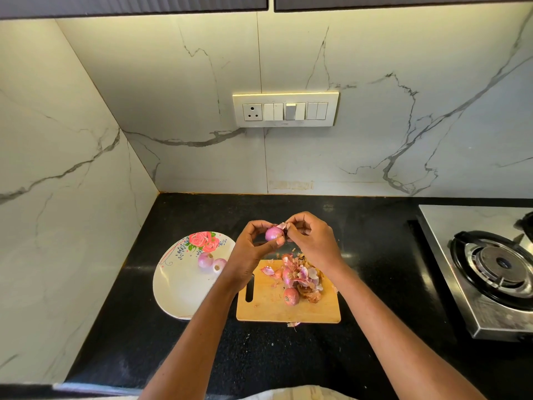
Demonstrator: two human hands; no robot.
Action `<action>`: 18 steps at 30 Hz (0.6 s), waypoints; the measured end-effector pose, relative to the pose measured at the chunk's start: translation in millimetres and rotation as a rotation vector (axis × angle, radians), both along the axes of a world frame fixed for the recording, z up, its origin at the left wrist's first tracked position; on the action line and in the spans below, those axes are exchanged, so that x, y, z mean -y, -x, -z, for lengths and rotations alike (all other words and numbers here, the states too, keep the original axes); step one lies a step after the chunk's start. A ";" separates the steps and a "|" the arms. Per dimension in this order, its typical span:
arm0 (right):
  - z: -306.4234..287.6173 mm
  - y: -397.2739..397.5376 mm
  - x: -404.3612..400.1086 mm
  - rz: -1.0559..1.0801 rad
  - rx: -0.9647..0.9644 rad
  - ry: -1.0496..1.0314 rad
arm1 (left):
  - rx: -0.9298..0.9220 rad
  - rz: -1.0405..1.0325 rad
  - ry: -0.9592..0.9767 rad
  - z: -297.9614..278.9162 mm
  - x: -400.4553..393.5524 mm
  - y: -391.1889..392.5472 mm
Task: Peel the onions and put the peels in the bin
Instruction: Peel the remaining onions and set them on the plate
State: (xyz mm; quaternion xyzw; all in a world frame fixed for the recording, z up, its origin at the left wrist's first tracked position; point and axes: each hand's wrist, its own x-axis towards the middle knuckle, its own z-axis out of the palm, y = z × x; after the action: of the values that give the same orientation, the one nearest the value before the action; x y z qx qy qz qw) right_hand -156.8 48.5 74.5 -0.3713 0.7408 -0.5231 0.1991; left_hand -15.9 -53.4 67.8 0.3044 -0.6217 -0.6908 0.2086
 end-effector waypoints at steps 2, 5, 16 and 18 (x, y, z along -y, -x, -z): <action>1.6 0.4 0.6 0.012 0.073 0.008 | 0.001 -0.001 0.014 0.9 0.9 0.0; 1.6 2.9 0.4 0.048 0.272 0.062 | -0.005 0.034 0.007 -1.1 1.1 -2.1; 4.2 2.0 2.6 0.067 0.495 0.080 | -0.069 0.084 -0.137 -3.2 -7.6 -0.5; 3.1 4.1 1.9 0.082 0.549 0.099 | -0.052 0.073 -0.103 -4.0 -7.6 1.1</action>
State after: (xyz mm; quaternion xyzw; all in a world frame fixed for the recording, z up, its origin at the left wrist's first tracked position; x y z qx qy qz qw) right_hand -160.9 46.7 71.4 -0.1947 0.6473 -0.6472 0.3525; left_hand -17.1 -45.9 71.8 0.2739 -0.5904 -0.7367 0.1835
